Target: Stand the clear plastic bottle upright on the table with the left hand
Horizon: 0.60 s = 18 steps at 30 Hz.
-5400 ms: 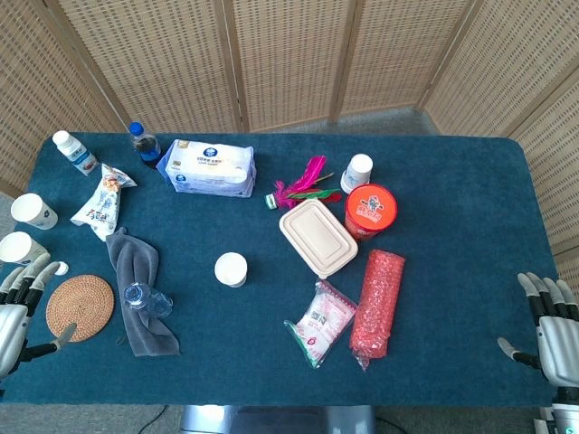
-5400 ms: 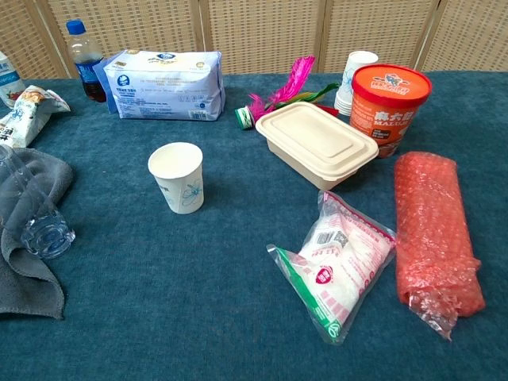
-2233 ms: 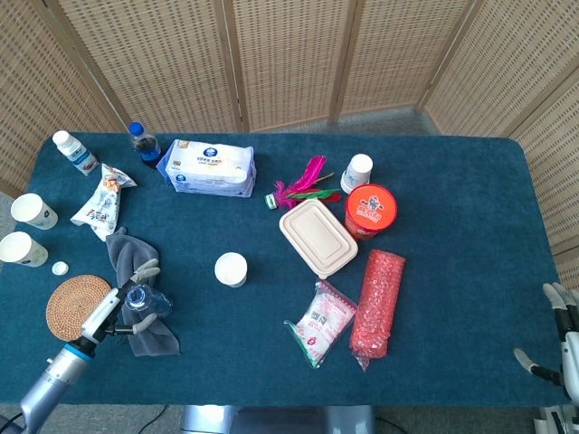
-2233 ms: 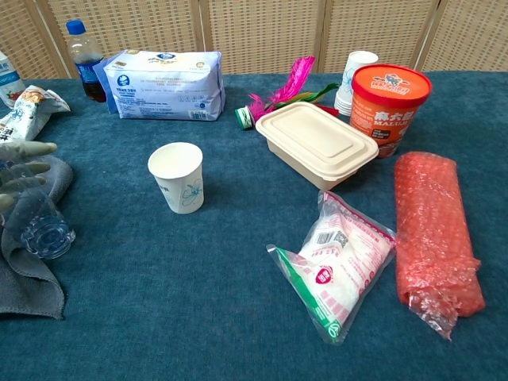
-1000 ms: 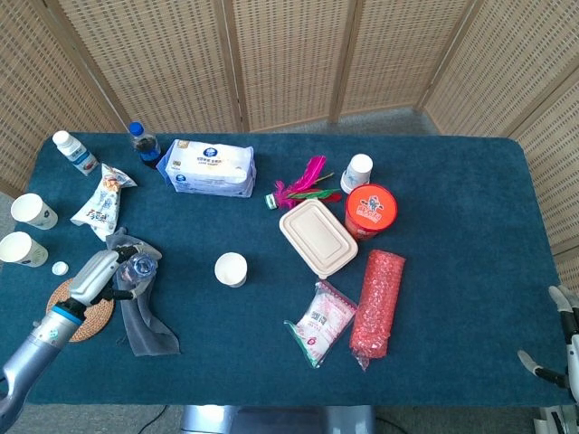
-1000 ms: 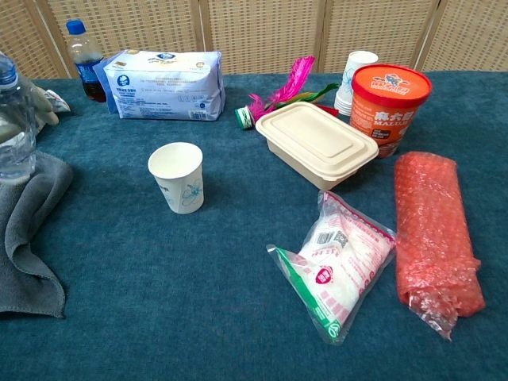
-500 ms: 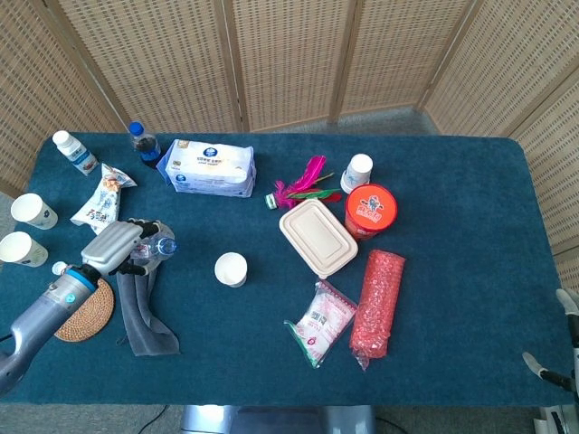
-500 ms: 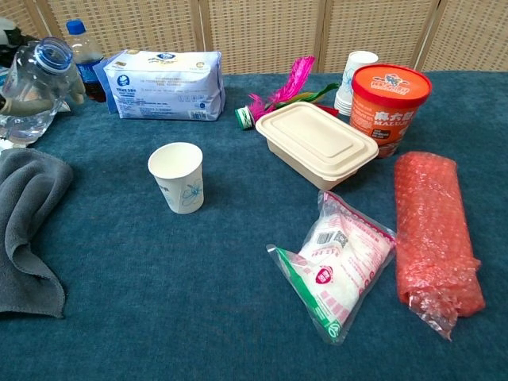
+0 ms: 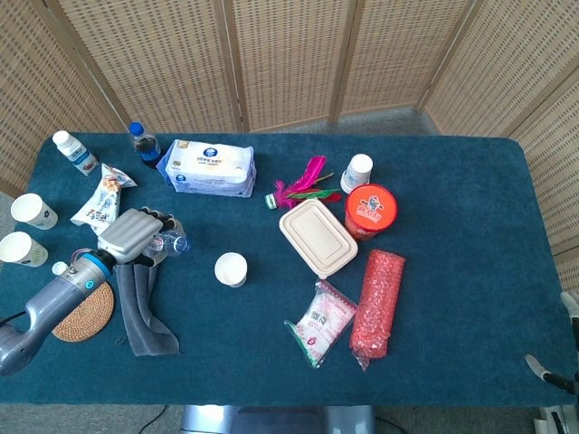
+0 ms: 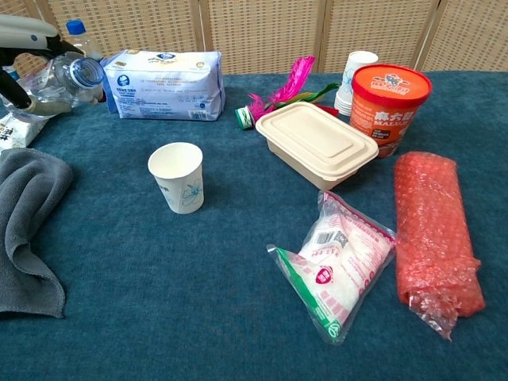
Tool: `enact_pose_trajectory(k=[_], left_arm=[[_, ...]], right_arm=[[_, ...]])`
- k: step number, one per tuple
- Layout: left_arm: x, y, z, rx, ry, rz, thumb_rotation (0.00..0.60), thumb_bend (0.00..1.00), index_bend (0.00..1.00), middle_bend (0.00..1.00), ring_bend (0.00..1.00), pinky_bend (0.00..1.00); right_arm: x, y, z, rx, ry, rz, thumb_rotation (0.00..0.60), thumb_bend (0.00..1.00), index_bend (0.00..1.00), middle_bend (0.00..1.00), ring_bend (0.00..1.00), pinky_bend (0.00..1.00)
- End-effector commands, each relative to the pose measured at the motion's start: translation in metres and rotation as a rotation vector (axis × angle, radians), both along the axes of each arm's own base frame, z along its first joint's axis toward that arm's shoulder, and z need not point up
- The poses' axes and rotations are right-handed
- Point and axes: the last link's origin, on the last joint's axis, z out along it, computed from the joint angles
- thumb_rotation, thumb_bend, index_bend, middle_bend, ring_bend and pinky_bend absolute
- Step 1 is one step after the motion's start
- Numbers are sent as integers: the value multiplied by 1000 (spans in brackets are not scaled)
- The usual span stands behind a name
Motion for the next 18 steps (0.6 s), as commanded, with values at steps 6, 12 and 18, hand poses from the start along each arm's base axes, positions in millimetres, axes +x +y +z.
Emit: enact_pose_trajectory(k=[6,12,18], left_arm=[[16,7,-10,-24,75,-33,600,583,349,370,360,416],[23,10,-14,-29,148,-69,600,586,357,375,359,414],[31,12,-18,-28,231,-135,600,589,359,378,360,413]], right_arm=[[-3,0,0,-4,-8,-3,600,0,0,0,0,0],[-7,0,0,-8,-18,-6,600,0,0,0,0,0],[-10,1,0,-11,-22,-9,600,0,0,0,0,0]])
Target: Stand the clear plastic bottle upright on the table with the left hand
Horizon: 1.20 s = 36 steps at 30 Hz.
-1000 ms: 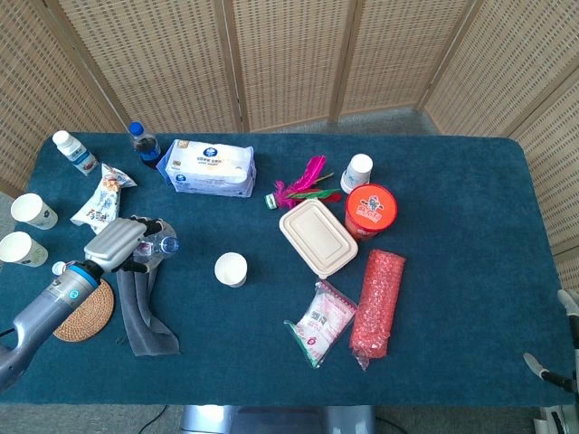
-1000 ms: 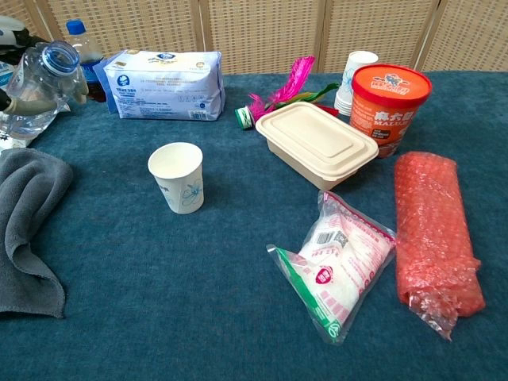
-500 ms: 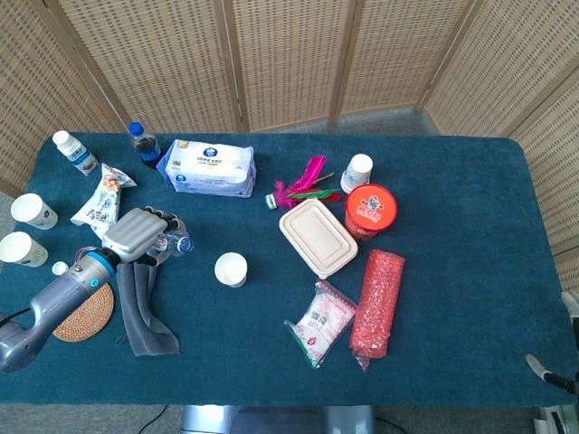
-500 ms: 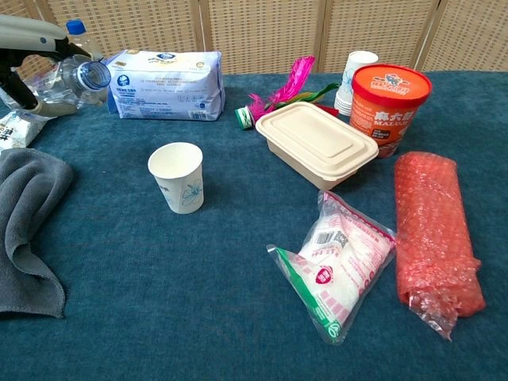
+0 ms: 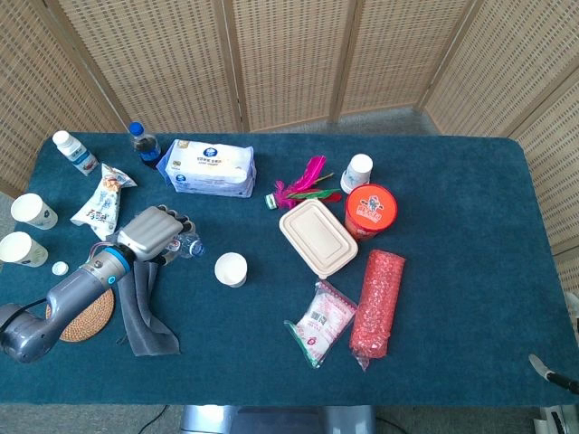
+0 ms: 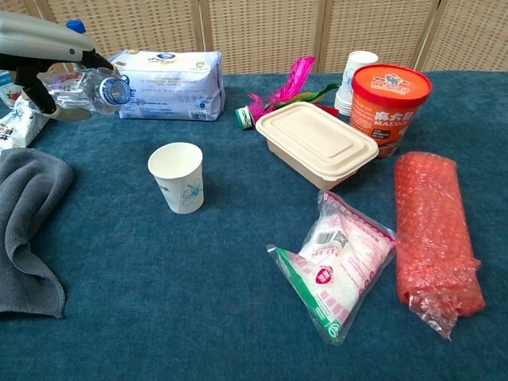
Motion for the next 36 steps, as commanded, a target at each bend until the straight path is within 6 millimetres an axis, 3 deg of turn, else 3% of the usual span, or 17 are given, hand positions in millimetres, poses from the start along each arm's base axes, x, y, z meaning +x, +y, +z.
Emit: enact_pose_trajectory(k=[1,36], left_arm=[[6,1,-4,-4,48,-39,600,589,358,378,360,413],[54,13,-30,-40,318,-174,600,593,361,383,360,404]], right_arm=[[-1,0,0,-1,-2,0,600,0,0,0,0,0],[-22,15,1,-27,-39,-39,600,0,0,0,0,0]])
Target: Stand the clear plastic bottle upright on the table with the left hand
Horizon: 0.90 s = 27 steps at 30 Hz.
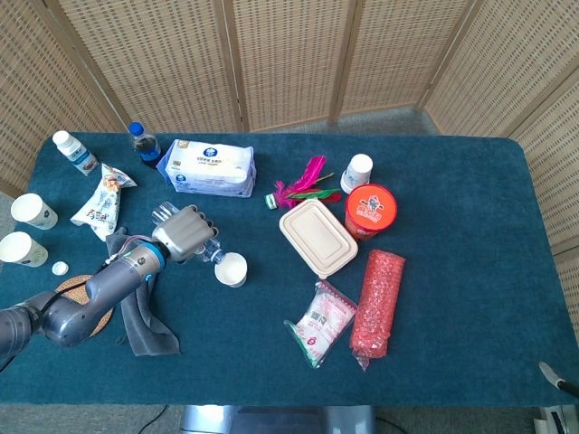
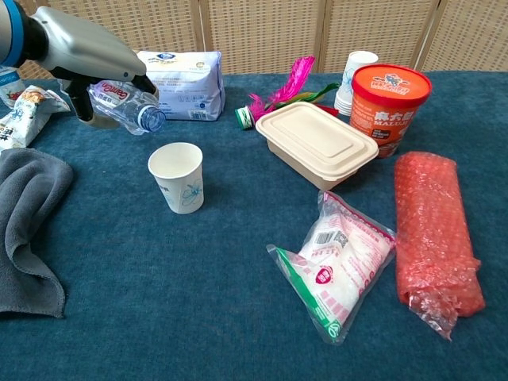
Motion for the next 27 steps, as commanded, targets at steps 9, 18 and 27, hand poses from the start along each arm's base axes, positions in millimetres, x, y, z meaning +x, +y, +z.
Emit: enact_pose_trajectory(k=[9,18,27], left_arm=[[13,2,-3,4,97,-49,600,594,370,383,359,401],[18,1,-2,7,148,-67,600,596,375,383,357,400],[19,-2,-5,13,112,-33,600,598,373,378,356,393]], right_arm=[[-5,3,-1,-8,-12,-8,600,0,0,0,0,0],[-7,4,-1,-11,-18,-10,600,0,0,0,0,0],[-8,4,-1,-9,-20,-14,600,0,0,0,0,0]])
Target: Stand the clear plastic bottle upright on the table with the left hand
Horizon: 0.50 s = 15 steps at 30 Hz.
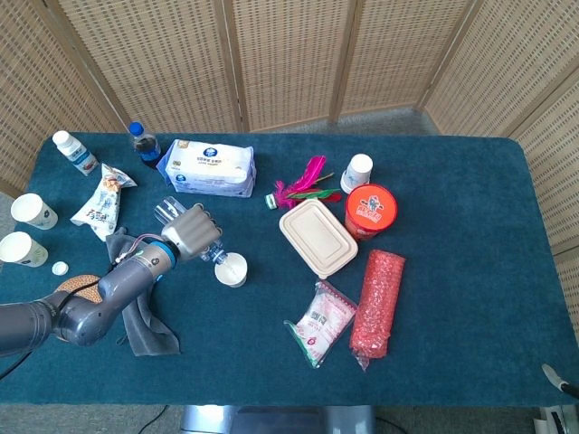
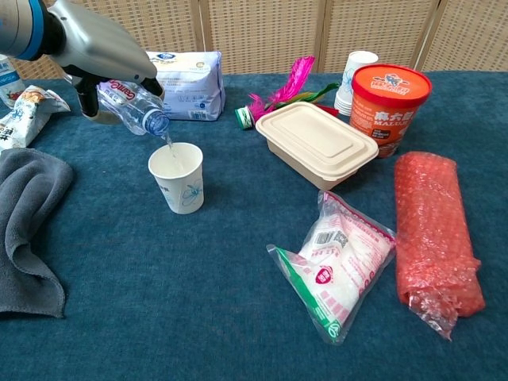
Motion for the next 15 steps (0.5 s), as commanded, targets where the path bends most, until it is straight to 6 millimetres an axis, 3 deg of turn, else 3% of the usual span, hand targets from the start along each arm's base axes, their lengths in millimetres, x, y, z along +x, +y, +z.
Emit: enact_pose_trajectory(k=[1,15], left_arm=[[-1,-2,-1,2,-28,23,600,597,372,378,356,393],[-31,-18,1,40,-266,196,600,596,322,368,356,395]], right_arm=[[0,0,1,-2,1,0,600,0,0,0,0,0],[5,-4,-1,19,1,17,600,0,0,0,0,0]])
